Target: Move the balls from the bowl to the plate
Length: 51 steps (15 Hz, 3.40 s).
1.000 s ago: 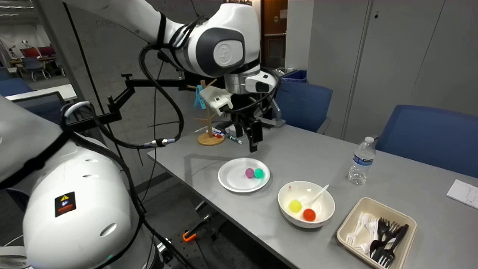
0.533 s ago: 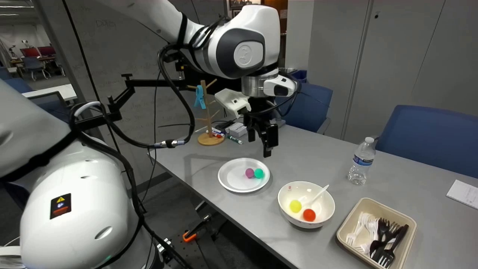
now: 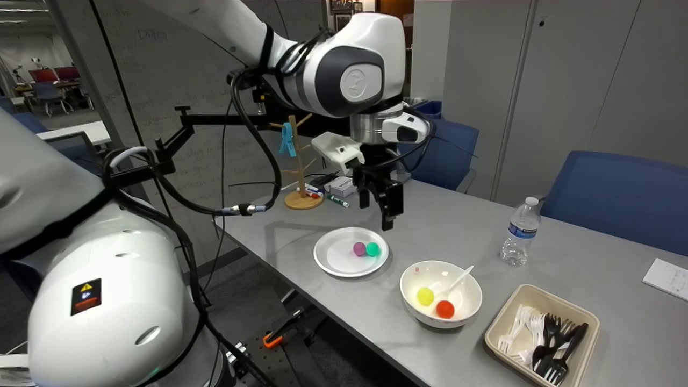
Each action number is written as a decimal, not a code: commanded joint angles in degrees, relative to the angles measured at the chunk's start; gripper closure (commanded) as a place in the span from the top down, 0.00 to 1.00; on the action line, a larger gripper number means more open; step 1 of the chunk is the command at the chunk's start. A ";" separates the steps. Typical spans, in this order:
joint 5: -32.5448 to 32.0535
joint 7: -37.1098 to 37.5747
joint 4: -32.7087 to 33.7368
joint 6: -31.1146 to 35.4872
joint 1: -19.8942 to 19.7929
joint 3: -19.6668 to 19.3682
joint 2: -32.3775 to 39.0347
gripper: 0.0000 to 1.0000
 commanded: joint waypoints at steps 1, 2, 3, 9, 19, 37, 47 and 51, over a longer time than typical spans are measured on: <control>-5.56 -1.86 2.26 4.58 -2.91 -1.74 5.50 1.00; -6.66 -3.02 2.82 5.96 -3.59 -2.79 7.06 1.00; -7.20 -4.03 3.26 7.21 -4.02 -3.73 8.48 1.00; -3.34 -11.50 5.30 12.78 -3.58 -7.93 16.91 1.00; -6.09 -9.54 5.50 13.53 -3.97 -8.20 20.66 1.00; -2.19 -25.78 16.98 13.12 -5.74 -8.22 38.82 1.00; -3.20 -24.71 16.17 13.55 -5.24 -8.45 39.10 1.00; -3.20 -24.71 16.18 13.55 -5.24 -8.45 39.10 1.00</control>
